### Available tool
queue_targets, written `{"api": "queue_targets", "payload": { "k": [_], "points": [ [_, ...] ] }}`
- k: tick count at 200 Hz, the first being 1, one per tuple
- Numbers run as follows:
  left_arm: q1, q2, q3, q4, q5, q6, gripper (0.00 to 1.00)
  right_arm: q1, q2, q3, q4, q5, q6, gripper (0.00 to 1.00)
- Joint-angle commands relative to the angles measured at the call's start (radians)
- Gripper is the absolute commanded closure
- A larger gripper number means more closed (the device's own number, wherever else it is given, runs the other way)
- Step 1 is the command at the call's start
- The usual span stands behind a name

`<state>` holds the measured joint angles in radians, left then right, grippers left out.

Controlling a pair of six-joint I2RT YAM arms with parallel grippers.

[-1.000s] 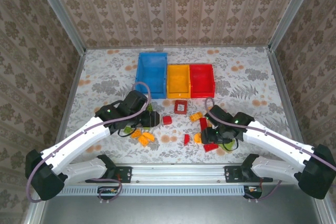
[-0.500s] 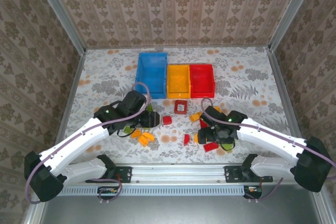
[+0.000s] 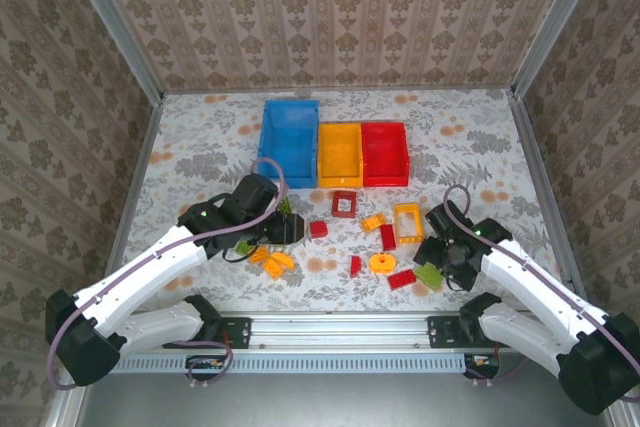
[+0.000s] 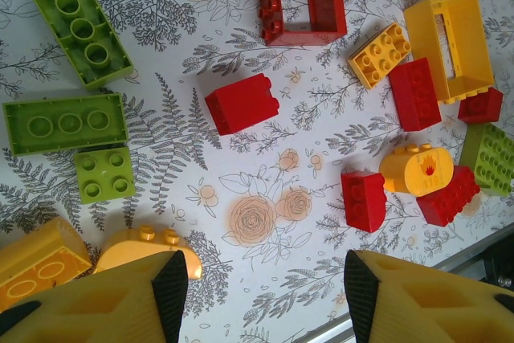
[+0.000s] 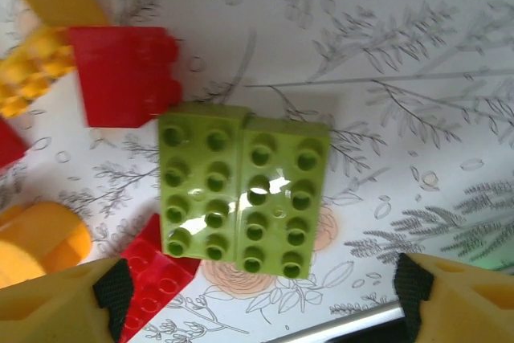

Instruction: Sort the legos into containers by color

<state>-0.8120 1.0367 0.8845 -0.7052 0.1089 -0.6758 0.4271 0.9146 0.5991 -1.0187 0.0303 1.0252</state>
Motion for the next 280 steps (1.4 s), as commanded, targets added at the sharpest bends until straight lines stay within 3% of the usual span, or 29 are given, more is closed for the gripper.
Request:
{"api": "queue_targets", "payload": {
  "k": [1, 39, 90, 155, 183, 256, 280],
  "points": [
    [-0.005, -0.011, -0.003, 0.002, 0.011, 0.021, 0.43, -0.028, -0.052, 0.004, -0.114, 0.001, 0.061, 0.22],
    [-0.006, -0.008, 0.002, -0.001, 0.009, 0.03, 0.43, -0.03, -0.019, -0.023, -0.107, -0.157, -0.006, 0.43],
    [-0.005, 0.004, -0.005, 0.015, 0.017, 0.033, 0.43, 0.009, 0.069, -0.056, -0.082, -0.236, -0.059, 0.4],
    [-0.005, 0.001, -0.009, 0.031, 0.023, 0.023, 0.43, -0.006, 0.221, -0.022, 0.037, -0.138, -0.07, 0.36],
    [-0.005, -0.01, -0.017, 0.091, 0.096, 0.048, 0.41, -0.016, 0.294, 0.008, 0.03, -0.102, -0.059, 0.36],
    [-0.007, 0.005, -0.026, 0.163, 0.134, 0.061, 0.41, -0.086, 0.273, -0.007, 0.014, -0.078, 0.054, 0.35],
    [-0.006, 0.0, -0.046, 0.183, 0.133, 0.055, 0.41, -0.097, 0.266, -0.016, 0.026, -0.107, 0.062, 0.41]
  ]
}}
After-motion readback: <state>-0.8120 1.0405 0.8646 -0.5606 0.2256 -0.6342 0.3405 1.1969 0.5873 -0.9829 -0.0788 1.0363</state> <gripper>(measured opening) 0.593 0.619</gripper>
